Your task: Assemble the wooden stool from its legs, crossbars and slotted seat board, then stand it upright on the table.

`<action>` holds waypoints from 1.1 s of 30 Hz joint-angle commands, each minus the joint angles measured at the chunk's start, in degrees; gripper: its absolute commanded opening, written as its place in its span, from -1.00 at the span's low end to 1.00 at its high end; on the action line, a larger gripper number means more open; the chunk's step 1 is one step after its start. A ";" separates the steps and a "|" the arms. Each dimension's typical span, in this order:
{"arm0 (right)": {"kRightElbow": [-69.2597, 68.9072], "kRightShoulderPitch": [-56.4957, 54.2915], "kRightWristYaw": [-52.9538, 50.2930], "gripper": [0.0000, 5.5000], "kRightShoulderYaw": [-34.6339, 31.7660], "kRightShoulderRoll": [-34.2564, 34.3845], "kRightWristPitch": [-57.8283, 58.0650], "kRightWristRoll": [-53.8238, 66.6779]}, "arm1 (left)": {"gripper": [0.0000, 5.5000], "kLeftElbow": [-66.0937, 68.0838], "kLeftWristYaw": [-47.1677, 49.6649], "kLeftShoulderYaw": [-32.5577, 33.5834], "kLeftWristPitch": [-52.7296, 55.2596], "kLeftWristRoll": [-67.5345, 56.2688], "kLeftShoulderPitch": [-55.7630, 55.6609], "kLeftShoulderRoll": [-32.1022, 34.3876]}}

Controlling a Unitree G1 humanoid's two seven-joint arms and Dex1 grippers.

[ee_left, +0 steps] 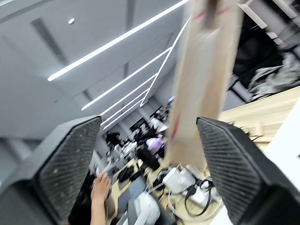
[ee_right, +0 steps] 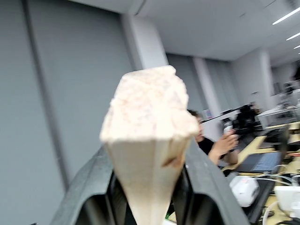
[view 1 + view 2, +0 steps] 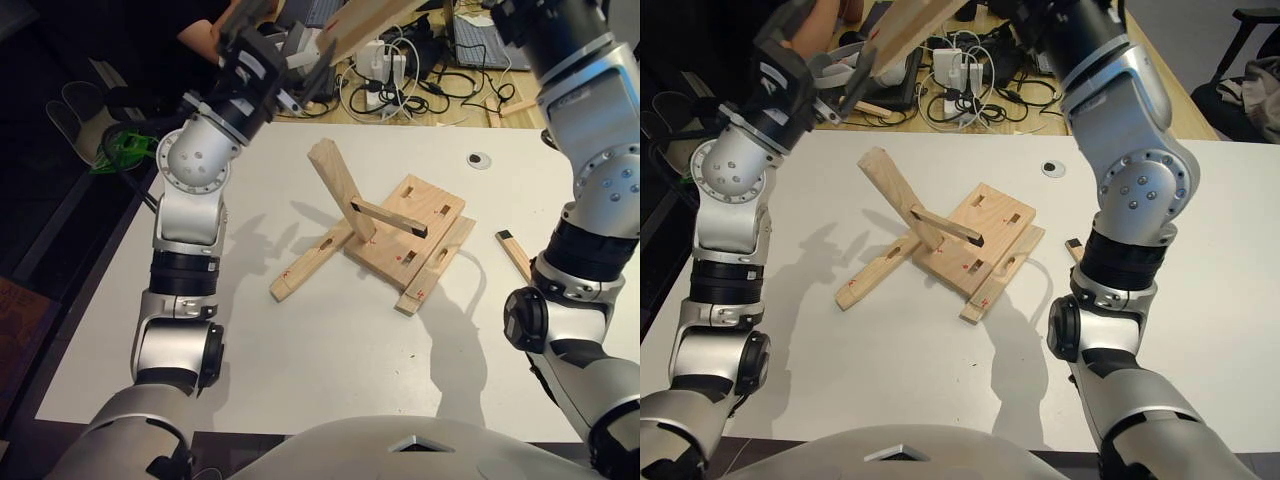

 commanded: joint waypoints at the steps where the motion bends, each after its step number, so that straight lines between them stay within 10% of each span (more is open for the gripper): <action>1: 0.00 2.39 -0.59 -0.63 -1.16 -1.20 -0.94 -1.98 | 0.45 8.97 1.37 -1.48 2.82 3.16 -1.20 0.16; 10: -0.95 8.39 -1.52 -0.63 -2.70 -2.86 -0.05 -3.57 | 0.45 25.75 -6.92 -5.24 2.52 0.67 -5.93 -3.59; 33: -5.66 32.27 0.26 -0.63 -13.11 -14.48 18.76 9.12 | 0.45 -20.48 -33.12 -9.87 33.23 -18.60 19.13 3.73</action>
